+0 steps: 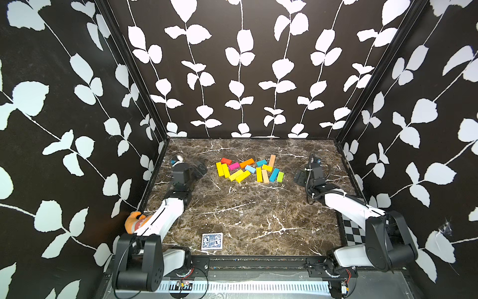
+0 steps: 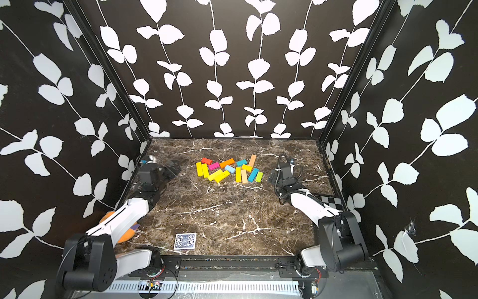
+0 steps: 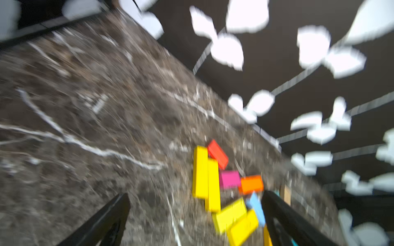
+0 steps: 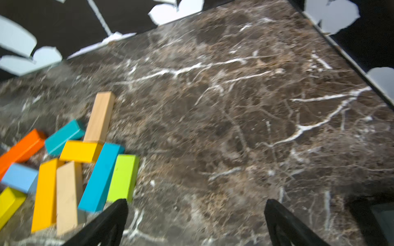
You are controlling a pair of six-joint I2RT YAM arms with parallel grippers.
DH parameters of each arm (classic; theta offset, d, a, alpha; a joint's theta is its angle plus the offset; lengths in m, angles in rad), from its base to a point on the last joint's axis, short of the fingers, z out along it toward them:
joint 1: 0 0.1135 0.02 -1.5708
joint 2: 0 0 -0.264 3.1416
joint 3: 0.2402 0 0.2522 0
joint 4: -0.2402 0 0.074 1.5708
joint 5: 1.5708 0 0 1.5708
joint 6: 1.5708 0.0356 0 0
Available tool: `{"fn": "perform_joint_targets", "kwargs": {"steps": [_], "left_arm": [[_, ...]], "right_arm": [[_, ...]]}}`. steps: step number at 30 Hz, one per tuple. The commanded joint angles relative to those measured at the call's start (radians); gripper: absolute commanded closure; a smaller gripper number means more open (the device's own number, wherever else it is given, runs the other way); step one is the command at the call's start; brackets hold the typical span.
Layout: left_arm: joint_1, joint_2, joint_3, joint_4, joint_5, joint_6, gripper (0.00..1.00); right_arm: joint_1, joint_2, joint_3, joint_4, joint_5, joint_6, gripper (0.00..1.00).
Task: Assemble the letter h with building blocks
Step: Pick up the building block from the center of the board.
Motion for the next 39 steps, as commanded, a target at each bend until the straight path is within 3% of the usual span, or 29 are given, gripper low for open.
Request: {"fn": "perform_joint_targets", "kwargs": {"steps": [1,6,12,19,23,39], "left_arm": [[-0.088,0.040,0.099,-0.170,0.086,0.124,0.09],[-0.192,0.189,0.207,-0.215,0.183,0.233,0.21],[-0.309,0.364,0.397,-0.395,0.176,0.404,0.25],[-0.347,0.497,0.437,-0.420,0.230,0.475,0.26],[-0.382,0.554,0.466,-0.462,0.183,0.495,0.25],[-0.375,0.754,0.611,-0.474,0.044,0.515,0.24]], "right_arm": [[0.082,0.031,0.044,-0.051,0.010,-0.053,0.01],[0.202,0.079,0.087,-0.075,0.027,-0.151,0.01],[0.244,0.097,0.085,-0.041,-0.097,-0.194,0.01],[0.243,0.100,0.073,-0.013,-0.127,-0.181,0.01],[0.243,0.104,0.070,-0.007,-0.123,-0.167,0.01],[0.240,0.078,0.049,0.007,-0.103,-0.154,0.01]]}}
